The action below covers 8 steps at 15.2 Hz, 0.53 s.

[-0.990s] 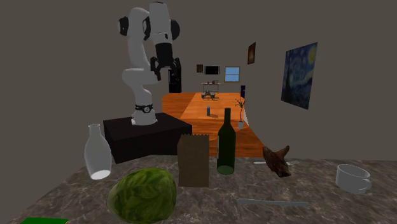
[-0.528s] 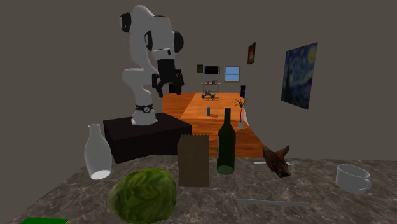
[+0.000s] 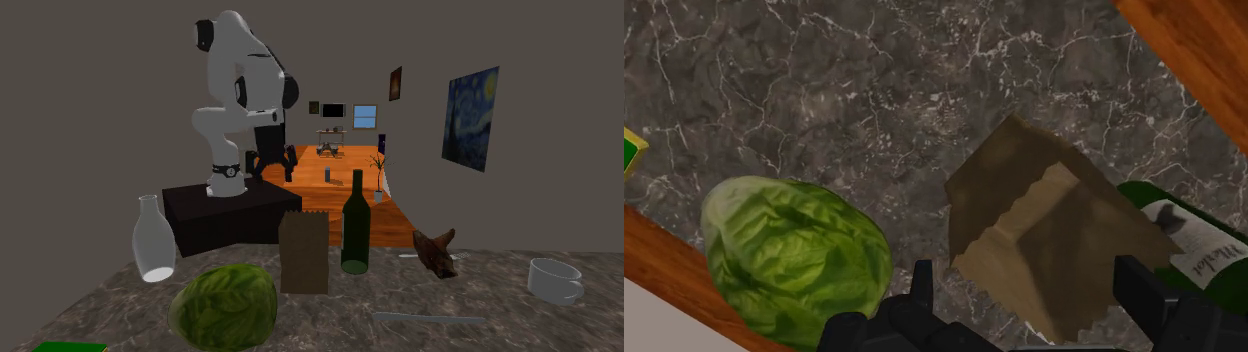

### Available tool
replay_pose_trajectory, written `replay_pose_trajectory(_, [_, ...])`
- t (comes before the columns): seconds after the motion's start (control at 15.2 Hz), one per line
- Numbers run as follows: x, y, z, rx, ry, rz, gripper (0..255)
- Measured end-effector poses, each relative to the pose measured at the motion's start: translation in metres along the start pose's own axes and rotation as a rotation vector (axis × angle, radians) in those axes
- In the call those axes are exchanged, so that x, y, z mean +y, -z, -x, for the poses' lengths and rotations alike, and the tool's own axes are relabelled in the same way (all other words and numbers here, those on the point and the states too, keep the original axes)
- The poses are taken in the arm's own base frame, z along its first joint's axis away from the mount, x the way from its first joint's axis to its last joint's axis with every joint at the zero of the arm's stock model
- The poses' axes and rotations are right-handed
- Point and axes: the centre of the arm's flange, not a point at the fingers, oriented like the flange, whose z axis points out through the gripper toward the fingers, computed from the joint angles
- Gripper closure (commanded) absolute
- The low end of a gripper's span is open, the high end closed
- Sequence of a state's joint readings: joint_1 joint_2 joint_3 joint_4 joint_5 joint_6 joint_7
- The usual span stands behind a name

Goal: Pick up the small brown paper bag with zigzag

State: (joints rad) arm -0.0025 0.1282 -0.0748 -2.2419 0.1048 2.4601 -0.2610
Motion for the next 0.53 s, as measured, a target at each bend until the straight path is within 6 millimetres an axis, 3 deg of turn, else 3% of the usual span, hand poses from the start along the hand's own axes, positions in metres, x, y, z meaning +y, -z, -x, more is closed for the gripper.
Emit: replay_pose_trajectory(0.53, [0.026, -0.085, -0.045, -0.017, 0.0, -0.002, 0])
